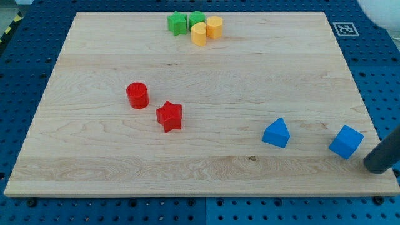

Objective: Move the cube to the center right side of the board

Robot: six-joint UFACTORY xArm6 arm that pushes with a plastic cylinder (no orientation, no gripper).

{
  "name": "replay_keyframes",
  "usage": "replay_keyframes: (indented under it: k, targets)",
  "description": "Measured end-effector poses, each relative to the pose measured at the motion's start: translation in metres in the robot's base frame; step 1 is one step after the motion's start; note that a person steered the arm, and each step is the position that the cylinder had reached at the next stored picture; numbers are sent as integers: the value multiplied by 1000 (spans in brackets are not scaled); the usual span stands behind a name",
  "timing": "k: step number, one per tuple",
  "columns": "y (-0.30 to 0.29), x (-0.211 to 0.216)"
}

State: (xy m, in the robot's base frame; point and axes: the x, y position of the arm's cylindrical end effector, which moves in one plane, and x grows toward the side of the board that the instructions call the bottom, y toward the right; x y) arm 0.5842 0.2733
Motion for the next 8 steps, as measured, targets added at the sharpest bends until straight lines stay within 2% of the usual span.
replay_keyframes:
  k: [2, 3, 7, 8]
  targets:
    - [-12, -20]
    - [-42, -20]
    - [-85, -24]
    - [-85, -42]
